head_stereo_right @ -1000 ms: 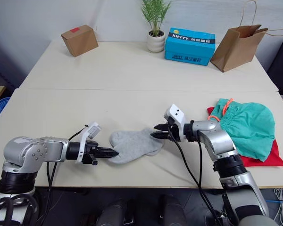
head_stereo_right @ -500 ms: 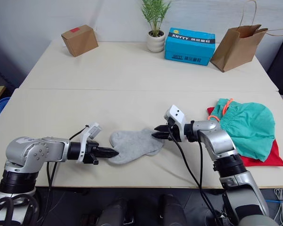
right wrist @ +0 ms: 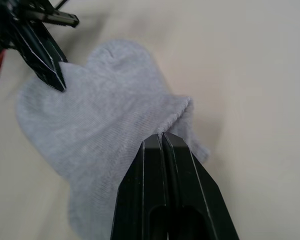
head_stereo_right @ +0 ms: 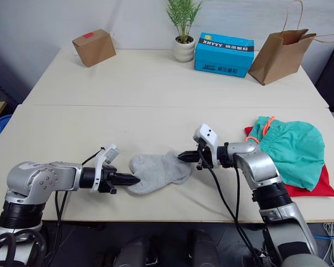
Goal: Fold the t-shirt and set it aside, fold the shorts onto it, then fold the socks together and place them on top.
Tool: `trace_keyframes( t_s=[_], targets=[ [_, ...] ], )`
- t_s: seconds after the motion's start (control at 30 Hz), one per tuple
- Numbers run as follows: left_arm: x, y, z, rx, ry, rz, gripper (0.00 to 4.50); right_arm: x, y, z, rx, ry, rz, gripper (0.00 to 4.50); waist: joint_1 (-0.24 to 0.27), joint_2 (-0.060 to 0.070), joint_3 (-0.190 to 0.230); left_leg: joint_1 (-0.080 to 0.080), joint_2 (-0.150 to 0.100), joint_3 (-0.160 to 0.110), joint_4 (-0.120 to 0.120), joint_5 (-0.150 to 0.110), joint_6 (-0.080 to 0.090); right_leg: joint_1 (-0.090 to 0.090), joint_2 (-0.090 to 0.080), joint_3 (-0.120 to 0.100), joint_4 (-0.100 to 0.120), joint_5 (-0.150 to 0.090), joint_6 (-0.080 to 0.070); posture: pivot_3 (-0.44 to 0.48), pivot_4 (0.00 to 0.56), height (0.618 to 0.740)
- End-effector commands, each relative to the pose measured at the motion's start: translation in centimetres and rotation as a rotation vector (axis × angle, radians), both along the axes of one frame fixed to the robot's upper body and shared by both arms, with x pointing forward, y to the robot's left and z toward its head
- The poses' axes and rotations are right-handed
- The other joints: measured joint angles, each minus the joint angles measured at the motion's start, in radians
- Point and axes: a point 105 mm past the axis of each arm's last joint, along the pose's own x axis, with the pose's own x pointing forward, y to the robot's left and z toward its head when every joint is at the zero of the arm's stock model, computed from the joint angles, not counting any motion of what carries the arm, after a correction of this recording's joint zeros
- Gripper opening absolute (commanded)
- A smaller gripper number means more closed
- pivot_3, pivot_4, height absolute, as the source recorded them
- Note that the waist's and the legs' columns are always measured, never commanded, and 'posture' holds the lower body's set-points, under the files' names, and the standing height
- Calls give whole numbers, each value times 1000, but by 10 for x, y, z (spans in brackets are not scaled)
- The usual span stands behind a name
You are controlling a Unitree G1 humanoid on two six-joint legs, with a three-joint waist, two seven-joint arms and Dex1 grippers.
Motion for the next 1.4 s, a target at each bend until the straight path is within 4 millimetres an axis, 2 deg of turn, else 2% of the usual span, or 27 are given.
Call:
trace_keyframes(
  t_s=[0.03,0.27,0.4,0.53,0.7,1.0,1.1,1.23,1.4],
  targets=[
    [-5,5,24,-61,-64,-37,0,-9,-2,35,79,-17,25,35,0,0,0,-1,0,0,0,0,0,-1,0,0,0,0,0,0,150,740],
    [-1,20,36,-66,-78,-2,0,-19,-6,41,105,38,-4,35,1,0,0,-8,0,0,0,1,0,-8,0,0,1,0,0,0,150,740],
    [19,23,40,-52,-89,18,0,-29,-7,29,87,108,-58,35,8,0,0,-9,0,0,0,4,5,-9,0,-1,1,0,0,0,150,740],
    [26,21,40,-41,-75,-18,0,-33,-4,22,81,129,-86,35,4,0,0,-9,-1,0,0,2,1,-9,-1,0,1,0,0,0,150,740],
    [33,18,44,-26,-60,-67,0,-38,-3,15,71,159,-125,35,1,-1,0,-10,-1,0,-2,6,5,-10,0,0,1,0,-1,0,150,740],
    [42,26,54,48,-155,-113,0,-50,-11,47,148,170,-102,35,2,-1,1,-10,-1,1,-2,6,6,-10,0,0,1,0,-1,0,150,740],
    [36,28,59,40,-189,-181,0,-57,-12,53,157,210,-84,35,2,-1,1,-10,-1,1,-2,6,6,-10,0,0,1,0,-1,0,150,740],
    [31,30,57,41,-179,-244,0,-61,-11,50,171,276,-96,35,2,-1,1,-10,0,1,-2,6,6,-11,0,0,1,0,-1,0,150,740],
    [42,23,55,52,-166,-258,0,-64,-6,39,148,315,-116,35,5,-1,1,-11,-1,0,-2,7,7,-11,0,0,1,0,-1,0,150,740]
  ],
)
